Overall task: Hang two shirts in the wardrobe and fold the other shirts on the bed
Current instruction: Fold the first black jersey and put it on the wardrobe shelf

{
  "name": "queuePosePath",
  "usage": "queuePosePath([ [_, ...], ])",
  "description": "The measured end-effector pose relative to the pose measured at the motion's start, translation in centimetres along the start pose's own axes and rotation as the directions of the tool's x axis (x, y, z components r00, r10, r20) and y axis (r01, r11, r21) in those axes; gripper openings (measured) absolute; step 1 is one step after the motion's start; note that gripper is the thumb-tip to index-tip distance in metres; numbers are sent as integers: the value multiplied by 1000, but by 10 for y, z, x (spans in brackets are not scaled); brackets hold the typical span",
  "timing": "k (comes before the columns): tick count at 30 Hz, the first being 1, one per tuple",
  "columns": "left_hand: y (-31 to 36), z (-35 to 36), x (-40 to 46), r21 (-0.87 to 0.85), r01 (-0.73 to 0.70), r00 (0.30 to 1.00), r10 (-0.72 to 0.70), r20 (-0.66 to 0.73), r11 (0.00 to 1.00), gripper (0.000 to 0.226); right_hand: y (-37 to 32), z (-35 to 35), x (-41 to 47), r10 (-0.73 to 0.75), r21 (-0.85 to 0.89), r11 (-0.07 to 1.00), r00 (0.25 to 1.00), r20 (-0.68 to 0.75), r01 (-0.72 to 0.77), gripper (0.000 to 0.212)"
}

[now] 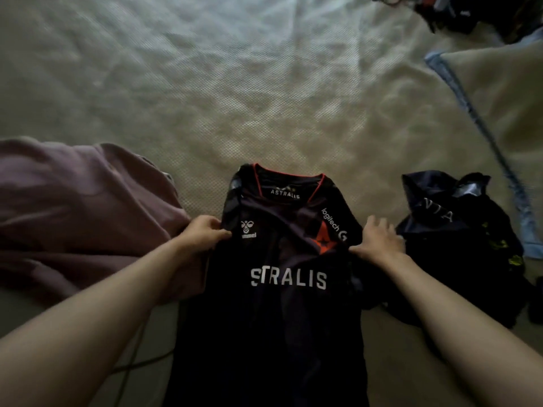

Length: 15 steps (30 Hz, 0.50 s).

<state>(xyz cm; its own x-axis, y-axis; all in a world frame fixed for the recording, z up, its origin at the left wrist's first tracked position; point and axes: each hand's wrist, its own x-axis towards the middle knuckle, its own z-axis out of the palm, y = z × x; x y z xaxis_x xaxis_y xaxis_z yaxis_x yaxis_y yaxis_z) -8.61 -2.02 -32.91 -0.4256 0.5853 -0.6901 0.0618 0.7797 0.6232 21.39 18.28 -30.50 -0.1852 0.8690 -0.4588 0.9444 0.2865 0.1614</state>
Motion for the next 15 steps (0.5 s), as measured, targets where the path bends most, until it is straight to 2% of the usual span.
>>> queuePosePath([
  [2, 4, -8, -2, -188, 58, 997, -46, 64, 980, 13, -26, -4, -4, -107, -54, 994, 980, -167, 99, 72],
  [4, 8, -20, -11, -402, 208, 965, -121, 232, 892, 19, -63, -7, -9, -257, 71, 958, 942, -215, 278, 73],
  [5, 12, -25, -16, -445, 290, 925, -129, 357, 847, 21, -83, -9, -11, -321, 146, 924, 926, -201, 352, 79],
  [8, 19, -35, -27, -462, 391, 799, -45, 600, 796, 15, -139, -12, -9, -436, 361, 809, 885, -161, 464, 94],
  [10, 29, -33, -32, -409, 376, 779, -45, 625, 831, 21, -165, -13, -1, -465, 415, 776, 875, -133, 476, 99],
  [11, 32, -31, -33, -337, 273, 821, -35, 569, 901, 22, -174, -13, 4, -472, 399, 789, 877, -93, 467, 101],
  [12, 36, -30, -32, -191, 133, 891, -33, 453, 973, 19, -180, -13, 10, -462, 367, 817, 885, -46, 446, 102],
  [13, 36, -29, -29, -5, 34, 958, -31, 286, 999, 18, -183, -12, 16, -434, 326, 850, 901, -14, 415, 101],
  [14, 32, -31, -23, 154, 11, 994, -27, 104, 988, 23, -182, -12, 21, -393, 279, 882, 920, -9, 379, 99],
  [15, 30, -33, -18, 221, 54, 998, -48, -34, 974, 30, -178, -12, 26, -348, 229, 909, 937, -42, 348, 95],
])
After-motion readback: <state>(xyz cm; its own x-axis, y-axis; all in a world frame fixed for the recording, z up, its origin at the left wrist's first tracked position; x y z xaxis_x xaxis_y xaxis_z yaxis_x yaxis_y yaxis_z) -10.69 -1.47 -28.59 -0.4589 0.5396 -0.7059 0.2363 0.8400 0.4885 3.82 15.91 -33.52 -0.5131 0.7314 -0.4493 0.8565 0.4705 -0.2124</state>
